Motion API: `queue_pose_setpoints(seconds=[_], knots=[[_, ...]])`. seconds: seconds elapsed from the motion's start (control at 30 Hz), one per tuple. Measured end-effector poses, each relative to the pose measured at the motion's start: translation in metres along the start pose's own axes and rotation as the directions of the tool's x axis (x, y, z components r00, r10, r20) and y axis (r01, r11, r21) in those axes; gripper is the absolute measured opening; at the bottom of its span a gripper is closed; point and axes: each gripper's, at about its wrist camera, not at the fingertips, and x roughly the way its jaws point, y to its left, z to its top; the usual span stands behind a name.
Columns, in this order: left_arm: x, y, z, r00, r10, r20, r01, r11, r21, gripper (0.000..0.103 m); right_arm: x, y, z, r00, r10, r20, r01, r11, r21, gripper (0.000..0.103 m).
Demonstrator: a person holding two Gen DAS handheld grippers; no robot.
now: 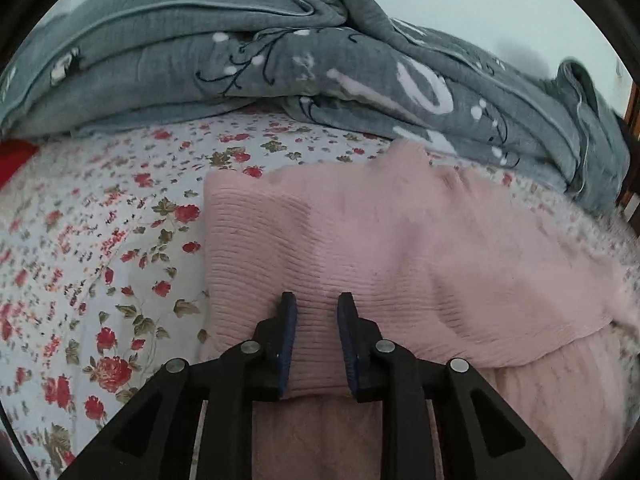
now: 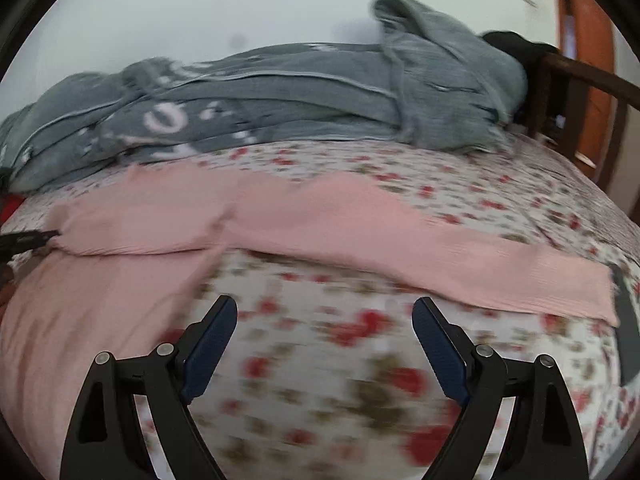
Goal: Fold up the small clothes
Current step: 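Fold the held sleeve across the sweater body and release it, then grasp the other sleeve cuff with the right gripper and lift it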
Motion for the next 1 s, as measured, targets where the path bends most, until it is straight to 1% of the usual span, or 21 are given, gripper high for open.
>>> queue_pose_setpoints(seconds=[0.1,0.3,0.37,0.4,0.43,0.47,0.57,0.63,0.7,0.77,0.83,0.9,0.93,0.97,1.0], knots=[[0.000,-0.005,-0.001,1.000,0.031,-0.001,-0.031,0.999,0.027,0.022,-0.008,-0.044,-0.001,0.998,-0.058,0.016,0.057,0.995,0.083,0.088],[0.001,-0.004,0.004,1.000,0.030,-0.008,-0.030,0.999,0.026,0.023,-0.026,-0.138,-0.018,0.995,-0.091,0.039,0.076,0.954,0.290,0.087],[0.001,-0.004,0.003,0.999,0.040,-0.010,-0.040,0.999,0.035,0.023,-0.025,-0.160,-0.025,0.994,-0.103,0.029,0.087,0.938,0.335,0.085],[0.001,-0.005,0.003,0.999,0.049,-0.010,-0.049,0.998,0.042,0.023,-0.021,-0.171,-0.030,0.994,-0.109,0.008,0.099,0.930,0.355,0.085],[0.003,-0.007,0.003,0.998,0.056,-0.010,-0.055,0.997,0.049,0.023,-0.017,-0.181,-0.034,0.993,-0.114,-0.014,0.111,0.922,0.372,0.082],[0.003,-0.009,0.003,0.998,0.065,-0.010,-0.065,0.996,0.057,0.023,-0.014,-0.191,-0.037,0.993,-0.116,-0.031,0.119,0.912,0.392,0.081],[0.003,-0.011,0.002,0.996,0.085,-0.007,-0.085,0.994,0.074,0.024,-0.014,-0.214,-0.041,0.997,-0.082,0.000,0.073,0.887,0.455,0.081],[0.003,-0.011,0.002,0.996,0.084,-0.008,-0.084,0.994,0.073,0.024,-0.011,-0.219,-0.040,0.997,-0.073,0.008,0.061,0.878,0.475,0.080],[0.003,-0.011,0.002,0.997,0.083,-0.009,-0.082,0.994,0.072,0.024,-0.008,-0.221,-0.038,0.997,-0.079,0.010,0.064,0.874,0.482,0.076],[0.003,-0.011,0.002,0.996,0.085,-0.010,-0.084,0.994,0.074,0.024,-0.006,-0.220,-0.034,0.995,-0.094,0.018,0.074,0.873,0.481,0.066],[0.003,-0.011,0.002,0.996,0.085,-0.010,-0.084,0.994,0.075,0.024,-0.004,-0.217,-0.029,0.994,-0.104,0.023,0.080,0.874,0.478,0.063],[0.003,-0.011,0.002,0.996,0.086,-0.011,-0.085,0.993,0.076,0.024,0.001,-0.217,-0.024,0.990,-0.138,0.021,0.112,0.872,0.476,0.058],[0.003,-0.011,0.002,0.996,0.086,-0.011,-0.085,0.994,0.076,0.024,0.003,-0.218,-0.023,0.988,-0.156,0.015,0.131,0.870,0.476,0.050],[0.003,-0.011,0.002,0.996,0.087,-0.012,-0.086,0.993,0.076,0.024,0.004,-0.219,-0.022,0.984,-0.180,0.009,0.155,0.867,0.474,0.039],[0.003,-0.012,0.002,0.996,0.090,-0.012,-0.088,0.993,0.079,0.024,0.004,-0.219,-0.021,0.977,-0.215,0.008,0.186,0.864,0.469,0.033]])
